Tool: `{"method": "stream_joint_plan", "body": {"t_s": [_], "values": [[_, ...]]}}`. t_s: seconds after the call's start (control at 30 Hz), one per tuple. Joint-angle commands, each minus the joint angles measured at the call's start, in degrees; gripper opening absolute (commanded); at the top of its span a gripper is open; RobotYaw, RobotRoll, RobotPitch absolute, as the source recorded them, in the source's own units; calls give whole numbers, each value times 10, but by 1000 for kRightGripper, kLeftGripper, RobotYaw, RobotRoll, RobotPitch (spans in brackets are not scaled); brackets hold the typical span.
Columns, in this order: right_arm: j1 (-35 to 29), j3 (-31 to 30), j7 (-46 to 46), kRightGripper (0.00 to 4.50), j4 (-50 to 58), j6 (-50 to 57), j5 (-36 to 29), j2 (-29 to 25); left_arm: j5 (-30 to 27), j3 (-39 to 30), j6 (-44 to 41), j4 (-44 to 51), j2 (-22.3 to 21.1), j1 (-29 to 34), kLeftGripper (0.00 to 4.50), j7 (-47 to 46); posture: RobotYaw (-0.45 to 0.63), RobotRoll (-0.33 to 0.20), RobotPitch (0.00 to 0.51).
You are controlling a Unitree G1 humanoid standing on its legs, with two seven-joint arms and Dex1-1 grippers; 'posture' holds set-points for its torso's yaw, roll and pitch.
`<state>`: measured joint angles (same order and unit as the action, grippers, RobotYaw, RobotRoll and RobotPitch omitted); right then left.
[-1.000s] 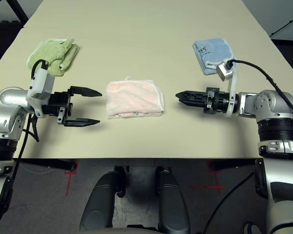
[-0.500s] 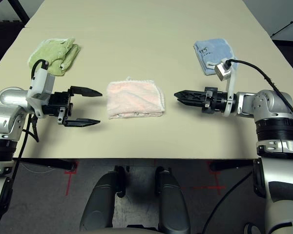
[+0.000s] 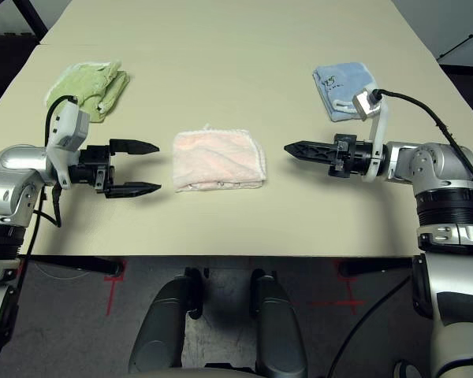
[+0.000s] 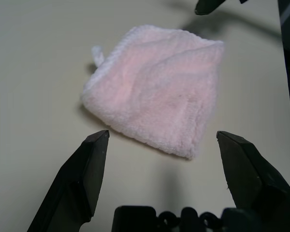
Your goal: Fold the towel and set it aside.
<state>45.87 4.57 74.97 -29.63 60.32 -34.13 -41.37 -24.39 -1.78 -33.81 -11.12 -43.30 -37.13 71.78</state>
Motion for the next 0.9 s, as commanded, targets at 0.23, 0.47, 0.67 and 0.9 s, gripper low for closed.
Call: {"method": "stream_joint_plan", "body": {"t_s": [0.23,0.47,0.67,0.9], "values": [[-3,-3,1,4477,7,5,-1,-6,-75,-31,-294,-5,2,-52,4500,-98,-42,0,225],[10,4,2,4477,-7,-21,5,-8,-117,-40,-400,-12,29,-67,4500,-137,-46,0,226],[16,2,4,4477,-15,-32,8,-8,-126,-76,-443,-77,94,-104,4500,-203,-51,0,231],[6,7,1,4477,-5,-29,1,-9,-122,-81,-464,-107,126,-110,4500,-241,-56,0,235]]}}
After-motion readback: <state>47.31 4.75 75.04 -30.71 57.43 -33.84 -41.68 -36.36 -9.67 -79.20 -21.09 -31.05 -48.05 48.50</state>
